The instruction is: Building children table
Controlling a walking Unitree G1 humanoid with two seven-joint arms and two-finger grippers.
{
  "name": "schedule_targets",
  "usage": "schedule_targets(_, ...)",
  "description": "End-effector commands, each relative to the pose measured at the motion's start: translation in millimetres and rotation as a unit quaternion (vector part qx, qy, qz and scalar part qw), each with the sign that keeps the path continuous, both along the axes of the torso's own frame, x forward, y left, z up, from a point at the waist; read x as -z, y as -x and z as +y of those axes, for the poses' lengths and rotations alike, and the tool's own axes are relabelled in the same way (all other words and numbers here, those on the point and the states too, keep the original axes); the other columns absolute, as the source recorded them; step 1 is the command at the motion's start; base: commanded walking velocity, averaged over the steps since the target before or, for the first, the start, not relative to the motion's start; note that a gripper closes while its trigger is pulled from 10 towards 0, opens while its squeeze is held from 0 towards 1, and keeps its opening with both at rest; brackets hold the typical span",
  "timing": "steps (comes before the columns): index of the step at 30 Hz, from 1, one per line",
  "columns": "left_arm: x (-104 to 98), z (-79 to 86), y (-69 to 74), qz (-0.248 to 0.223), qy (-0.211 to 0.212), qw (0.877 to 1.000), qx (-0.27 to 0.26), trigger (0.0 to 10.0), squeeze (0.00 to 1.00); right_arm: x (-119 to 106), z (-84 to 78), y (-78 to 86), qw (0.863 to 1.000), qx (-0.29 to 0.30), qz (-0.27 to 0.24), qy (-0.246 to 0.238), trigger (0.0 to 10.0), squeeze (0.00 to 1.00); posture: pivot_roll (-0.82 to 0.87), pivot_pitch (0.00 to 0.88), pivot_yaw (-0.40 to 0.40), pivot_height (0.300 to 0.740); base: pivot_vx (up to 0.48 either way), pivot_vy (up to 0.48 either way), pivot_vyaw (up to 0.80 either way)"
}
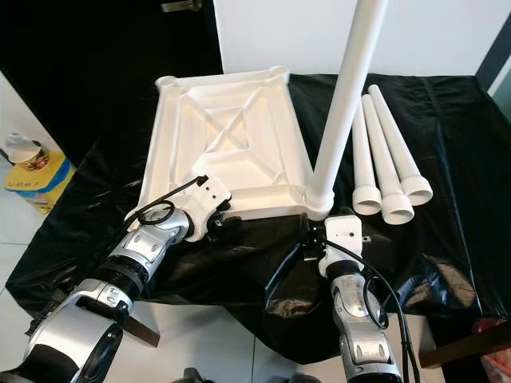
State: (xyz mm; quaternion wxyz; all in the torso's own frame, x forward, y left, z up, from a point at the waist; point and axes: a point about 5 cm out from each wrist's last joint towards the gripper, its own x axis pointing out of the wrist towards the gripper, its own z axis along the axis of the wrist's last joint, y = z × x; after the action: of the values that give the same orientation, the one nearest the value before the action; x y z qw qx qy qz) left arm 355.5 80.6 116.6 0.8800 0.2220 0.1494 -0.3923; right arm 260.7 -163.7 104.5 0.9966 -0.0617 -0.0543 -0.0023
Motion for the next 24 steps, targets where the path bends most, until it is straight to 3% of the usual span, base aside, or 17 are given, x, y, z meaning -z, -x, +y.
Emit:
schedule_targets(1, 2, 26.6, -8.7, -0.02, -0.01, 0.993, -0.114, 0.0, 0.0, 0, -1.0, 1.7, 1.0, 0.005, 0.002, 0.003, 10.0, 0.0, -0.04, 0.06, 0.057, 0.74, 0.0, 0.0, 0.0)
schedule_targets(9, 7, 30.2, -2.4, -0.007, 0.009, 0.99, -0.14, 0.0, 0.0, 0, -1.4, 1.8, 1.0, 0.004, 0.002, 0.005, 10.0, 0.0, -0.05, 0.061, 0.058, 0.74, 0.0, 0.0, 0.0)
schedule_targets(15, 10, 22.0, 5.5, -0.005, 0.027, 0.989, -0.148, 0.0, 0.0, 0, -2.2, 2.2, 1.0, 0.006, 0.002, 0.006, 10.0, 0.0, -0.05, 0.059, 0.054, 0.74, 0.0, 0.0, 0.0)
schedule_targets(16, 10, 14.9, 8.5, -0.005, 0.029, 0.99, -0.14, 6.7, 0.0, 0, -1.8, 1.7, 1.0, 0.005, 0.002, 0.006, 10.0, 0.0, -0.04, 0.057, 0.052, 0.74, 0.0, 0.0, 0.0)
schedule_targets(17, 11, -2.3, 15.2, 0.0, 0.04, 0.992, -0.117, 10.0, 0.0, 1, -0.5, 0.8, 1.0, 0.002, 0.003, 0.007, 10.0, 0.0, -0.04, 0.056, 0.049, 0.74, 0.0, 0.0, 0.0)
schedule_targets(22, 12, -12.7, 19.2, 0.004, 0.045, 0.993, -0.105, 10.0, 0.0, 0, 0.2, -0.2, 1.0, 0.001, 0.002, 0.008, 10.0, 0.0, -0.04, 0.055, 0.049, 0.74, 0.0, 0.0, 0.0)
schedule_targets(24, 11, -22.4, 22.2, 0.014, 0.067, 0.993, -0.1, 10.0, 0.0, -1, -0.4, -2.0, 1.0, 0.0, 0.001, 0.008, 10.0, 0.0, -0.04, 0.05, 0.049, 0.74, 0.0, 0.0, 0.0)
